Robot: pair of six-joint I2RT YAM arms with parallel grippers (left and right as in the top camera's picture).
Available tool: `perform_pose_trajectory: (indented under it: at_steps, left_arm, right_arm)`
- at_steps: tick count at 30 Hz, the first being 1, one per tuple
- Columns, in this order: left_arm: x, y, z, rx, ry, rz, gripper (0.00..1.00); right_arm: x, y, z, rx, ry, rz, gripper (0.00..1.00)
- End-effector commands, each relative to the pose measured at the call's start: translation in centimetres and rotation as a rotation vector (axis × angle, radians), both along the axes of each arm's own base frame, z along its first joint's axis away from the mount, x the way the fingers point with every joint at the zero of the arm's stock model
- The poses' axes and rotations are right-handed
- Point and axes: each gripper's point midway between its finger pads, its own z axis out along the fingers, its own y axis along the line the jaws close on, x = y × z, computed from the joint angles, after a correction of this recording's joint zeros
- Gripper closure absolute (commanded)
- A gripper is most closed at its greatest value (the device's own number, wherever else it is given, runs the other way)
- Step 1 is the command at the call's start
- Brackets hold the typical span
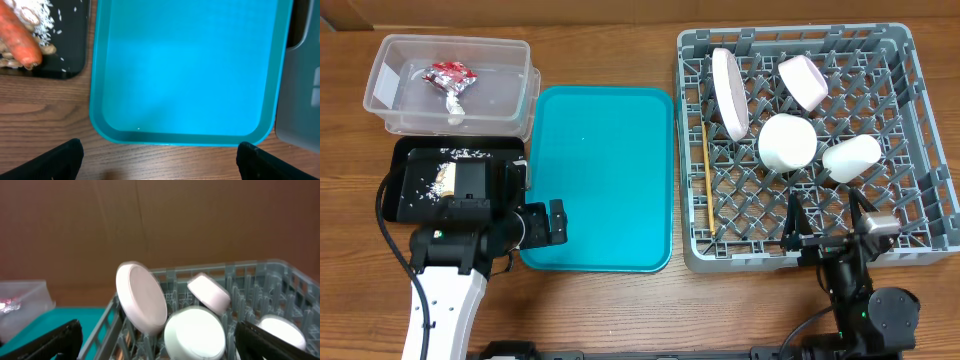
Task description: Sort waste into correct bins and load items into the dishwasher
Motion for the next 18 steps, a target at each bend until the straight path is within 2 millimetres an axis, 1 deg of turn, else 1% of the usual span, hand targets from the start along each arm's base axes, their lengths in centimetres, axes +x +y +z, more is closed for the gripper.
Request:
perform_pose_trajectory:
  at_steps: [1, 4, 6, 7, 8, 9, 10, 12, 18]
  left_arm:
    - [0.1, 0.0, -1.1, -0.011, 0.05, 0.017, 0.0]
    - [0.2, 0.0, -2.0, -0.009, 0.092, 0.018, 0.0]
    - [0.2, 0.0, -2.5, -0.008, 0.114, 0.018, 0.0]
    - [0.3, 0.0, -2.8, -0.007, 0.127, 0.018, 0.0]
    - [0.3, 0.0, -3.0, -0.007, 0.135, 0.018, 0.0]
    - [0.3, 0.0, -3.2, -0.006, 0.146, 0.018, 0.0]
    - [0.3, 0.0, -3.3, -0.006, 0.151, 0.018, 0.0]
    - [0.3, 0.0, -3.8, -0.005, 0.175, 0.018, 0.0]
    - [0.3, 0.0, -5.0, -0.002, 0.226, 0.019, 0.0]
  right_arm:
    - [0.1, -0.6, -0.7, 0.0, -0.121, -0.028, 0.0]
    - [0.8, -0.7, -2.0, -0.001, -0.208, -0.033, 0.0]
    - [0.9, 0.1, -3.2, -0.099, -0.166, 0.002, 0.0]
    - [1.0, 0.4, -4.2, -0.129, -0.131, 0.023, 0.0]
    - [1.1, 0.6, -5.2, -0.133, -0.092, 0.037, 0.0]
    - [1.1, 0.8, -6.8, -0.134, -0.024, 0.052, 0.0]
    - [1.1, 0.9, -7.8, -0.126, 0.017, 0.061, 0.0]
    - [1.1, 0.9, -7.5, -0.076, 0.012, 0.06, 0.0]
    - [1.1, 1.0, -7.5, -0.076, 0.012, 0.063, 0.0]
